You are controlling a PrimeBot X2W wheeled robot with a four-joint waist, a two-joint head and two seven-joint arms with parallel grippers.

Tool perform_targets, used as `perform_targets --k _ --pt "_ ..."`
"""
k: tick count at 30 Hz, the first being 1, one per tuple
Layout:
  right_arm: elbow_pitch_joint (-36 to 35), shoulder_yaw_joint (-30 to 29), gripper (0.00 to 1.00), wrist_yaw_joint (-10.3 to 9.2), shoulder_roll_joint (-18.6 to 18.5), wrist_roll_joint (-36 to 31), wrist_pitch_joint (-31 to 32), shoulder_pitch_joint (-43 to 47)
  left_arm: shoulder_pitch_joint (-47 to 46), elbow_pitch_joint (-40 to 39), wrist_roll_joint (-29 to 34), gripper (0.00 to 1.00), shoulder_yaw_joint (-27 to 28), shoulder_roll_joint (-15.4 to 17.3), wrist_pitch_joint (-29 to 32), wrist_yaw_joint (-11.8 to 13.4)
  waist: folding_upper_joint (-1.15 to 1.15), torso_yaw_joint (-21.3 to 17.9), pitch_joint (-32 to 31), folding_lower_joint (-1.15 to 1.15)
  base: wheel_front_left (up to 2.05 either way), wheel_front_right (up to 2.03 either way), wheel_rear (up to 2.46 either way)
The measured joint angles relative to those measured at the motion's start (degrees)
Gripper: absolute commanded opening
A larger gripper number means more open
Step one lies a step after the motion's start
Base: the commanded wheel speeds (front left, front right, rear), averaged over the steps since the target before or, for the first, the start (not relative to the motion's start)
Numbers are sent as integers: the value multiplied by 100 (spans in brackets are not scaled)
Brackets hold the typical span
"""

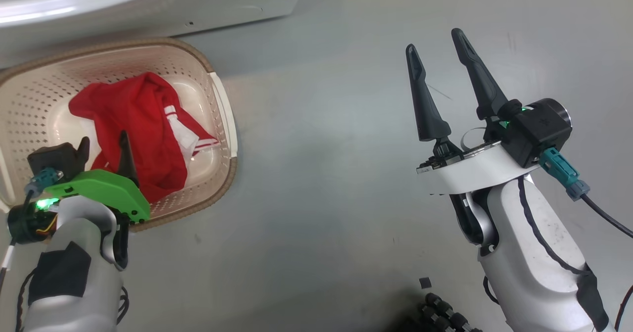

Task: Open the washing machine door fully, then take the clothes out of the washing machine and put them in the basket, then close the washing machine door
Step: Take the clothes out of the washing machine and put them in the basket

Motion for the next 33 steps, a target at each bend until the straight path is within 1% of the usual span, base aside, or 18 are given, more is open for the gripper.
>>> perform_targets --k 7,12,14,18,22,25,26,33 --pt "237 -87 100 4 -1 -7 0 34 37 33 108 100 -88 -105 -231 -77 0 126 -417 0 0 0 0" --pt "438 -218 100 7 -2 -121 0 170 136 -145 210 100 -219 -209 -314 -101 0 260 -765 0 0 0 0" --pt "497 -275 100 8 -2 -132 0 244 176 -253 214 100 -229 -224 -325 -149 0 321 -911 0 0 0 0" --pt "630 -378 100 9 -7 -162 0 387 232 -546 264 100 -304 -255 -333 -218 0 454 -1217 0 0 0 0" --pt "754 -460 100 10 -25 -162 0 541 331 -814 390 100 -371 -282 -349 -222 0 591 -1530 0 0 0 0" --pt "854 -513 100 60 -46 -162 0 659 446 -1139 489 100 -376 -282 -348 -222 0 691 -1771 0 0 0 0" --pt "900 -544 100 62 -46 -162 0 750 505 -1366 559 100 -375 -282 -348 -220 0 754 -1933 0 0 0 0" --pt "1091 -641 100 70 -60 -160 0 1094 950 -1906 669 100 -388 -282 -349 -190 0 956 -2500 0 0 0 0"
